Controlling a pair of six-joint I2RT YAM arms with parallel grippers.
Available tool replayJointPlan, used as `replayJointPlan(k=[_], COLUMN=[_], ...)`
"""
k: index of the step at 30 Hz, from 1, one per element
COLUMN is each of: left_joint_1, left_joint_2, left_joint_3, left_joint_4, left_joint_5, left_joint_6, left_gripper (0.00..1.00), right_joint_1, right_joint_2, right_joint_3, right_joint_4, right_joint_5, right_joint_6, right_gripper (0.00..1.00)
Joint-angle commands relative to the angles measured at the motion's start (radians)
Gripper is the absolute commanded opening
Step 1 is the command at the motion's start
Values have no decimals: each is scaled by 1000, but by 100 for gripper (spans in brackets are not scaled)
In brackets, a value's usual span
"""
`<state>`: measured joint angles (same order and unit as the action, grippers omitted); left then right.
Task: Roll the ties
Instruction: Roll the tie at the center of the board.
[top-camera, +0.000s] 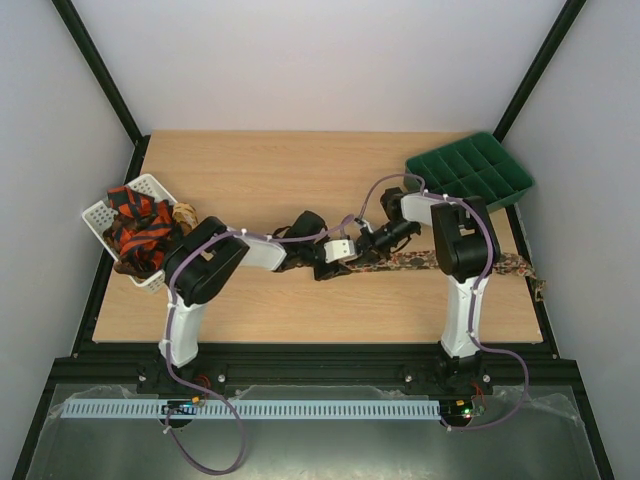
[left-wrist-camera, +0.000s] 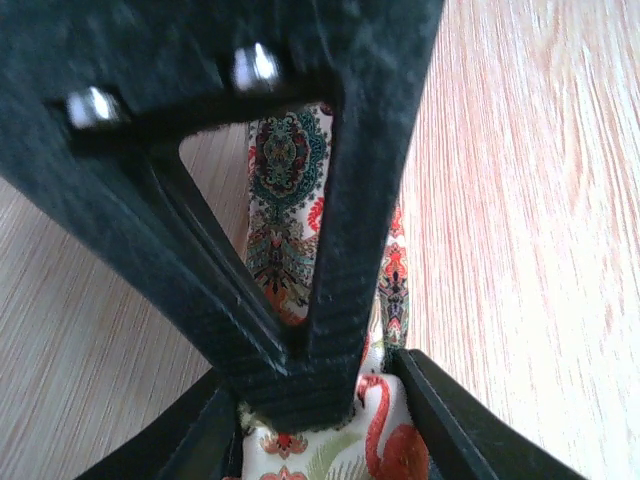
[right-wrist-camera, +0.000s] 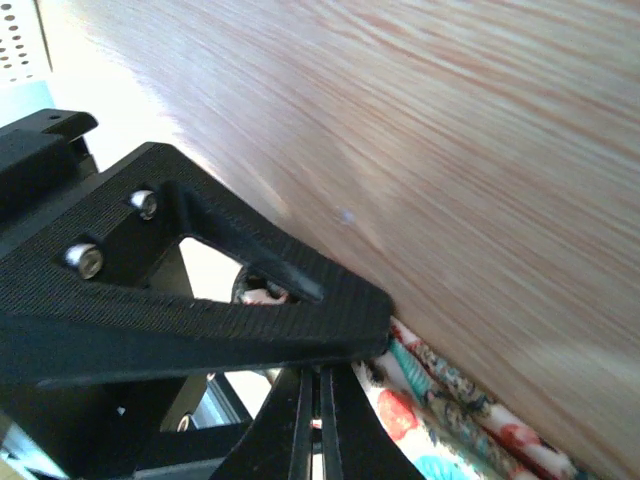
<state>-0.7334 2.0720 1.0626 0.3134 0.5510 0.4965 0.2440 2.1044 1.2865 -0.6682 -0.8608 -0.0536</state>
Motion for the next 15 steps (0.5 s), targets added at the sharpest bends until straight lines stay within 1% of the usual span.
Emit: replayJointPlan(k=[1, 4, 5, 8, 10, 13, 15], left_joint_1=[32, 46, 50, 66, 82, 106, 112], left_joint_2=[0, -7, -6, -14, -28, -61, -81], left_joint_3=[-82, -85, -84, -85, -91, -138, -180], left_joint_4=[-237, -268, -271, -251, -228, -147, -83], left_joint_5=[13, 25, 26, 37, 63, 86, 84], left_joint_6=[90, 119, 120, 95, 66, 19, -1], left_gripper=[39, 38, 40, 54, 61, 66, 67], right_joint_1=[15, 24, 26, 30, 30, 29, 30], right_joint_2=[-35, -16, -4, 35, 61, 81, 87], right_joint_3=[47, 50, 48, 25, 11, -9, -23], right_joint_4=[-42, -35, -31, -14, -4, 7, 18], right_joint_5=[-33, -22, -12, 43, 102, 140, 153], right_joint_6=[26, 22, 16, -18, -44, -63, -66], right_gripper=[1, 1, 1, 1, 1, 2, 1])
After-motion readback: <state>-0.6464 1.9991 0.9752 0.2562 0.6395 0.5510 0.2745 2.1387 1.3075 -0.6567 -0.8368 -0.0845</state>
